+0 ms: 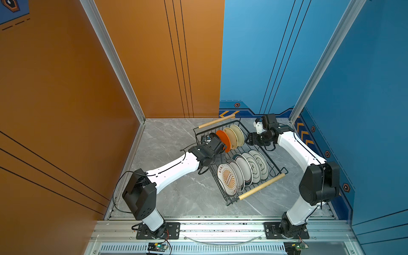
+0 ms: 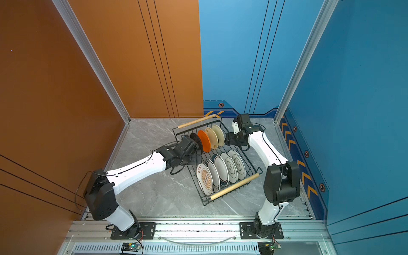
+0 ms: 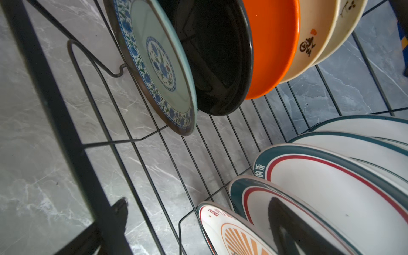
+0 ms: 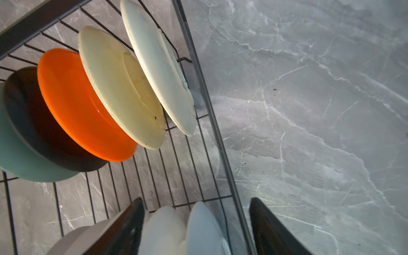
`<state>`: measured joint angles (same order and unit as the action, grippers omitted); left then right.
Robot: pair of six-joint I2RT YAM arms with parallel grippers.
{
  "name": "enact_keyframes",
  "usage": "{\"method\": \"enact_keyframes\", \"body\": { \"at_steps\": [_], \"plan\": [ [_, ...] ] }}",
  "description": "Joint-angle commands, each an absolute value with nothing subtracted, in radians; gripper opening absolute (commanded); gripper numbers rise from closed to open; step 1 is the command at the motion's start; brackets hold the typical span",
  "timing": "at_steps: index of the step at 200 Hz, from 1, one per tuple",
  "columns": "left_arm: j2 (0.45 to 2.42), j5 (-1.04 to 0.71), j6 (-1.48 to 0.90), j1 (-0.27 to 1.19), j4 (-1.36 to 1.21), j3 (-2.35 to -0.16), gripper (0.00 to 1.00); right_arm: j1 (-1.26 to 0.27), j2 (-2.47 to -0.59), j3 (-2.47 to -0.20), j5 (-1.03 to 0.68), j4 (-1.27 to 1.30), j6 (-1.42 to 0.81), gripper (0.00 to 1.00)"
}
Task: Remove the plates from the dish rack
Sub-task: 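Raise both arms and reach both grippers over the dish rack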
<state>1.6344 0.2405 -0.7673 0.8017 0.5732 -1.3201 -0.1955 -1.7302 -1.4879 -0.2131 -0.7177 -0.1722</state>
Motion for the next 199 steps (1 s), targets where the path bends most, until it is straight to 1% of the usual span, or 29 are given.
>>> {"method": "enact_keyframes", "body": {
  "at_steps": [1, 54, 126, 144, 199],
  "plan": [
    [1.671, 0.182, -0.748, 0.832, 0.523, -1.385, 1.0, -0.175, -1.767, -1.524, -0.182, -0.759, -0.155, 0.64],
    [1.757, 0.166, -0.75, 0.865, 0.523, -1.487, 1.0, -0.107, -1.818, -1.54, -0.181, -0.777, -0.122, 0.44],
    [1.882, 0.111, -0.724, 0.875, 0.524, -1.626, 0.99, -0.083, -1.913, -1.628, -0.092, -0.83, -0.048, 0.33],
    [1.908, 0.094, -0.718, 0.88, 0.526, -1.655, 0.99, -0.074, -1.936, -1.658, -0.08, -0.834, -0.042, 0.27],
    [1.969, 0.051, -0.704, 0.892, 0.525, -1.719, 0.98, -0.046, -2.0, -1.755, -0.052, -0.874, -0.007, 0.23]
  ]
}}
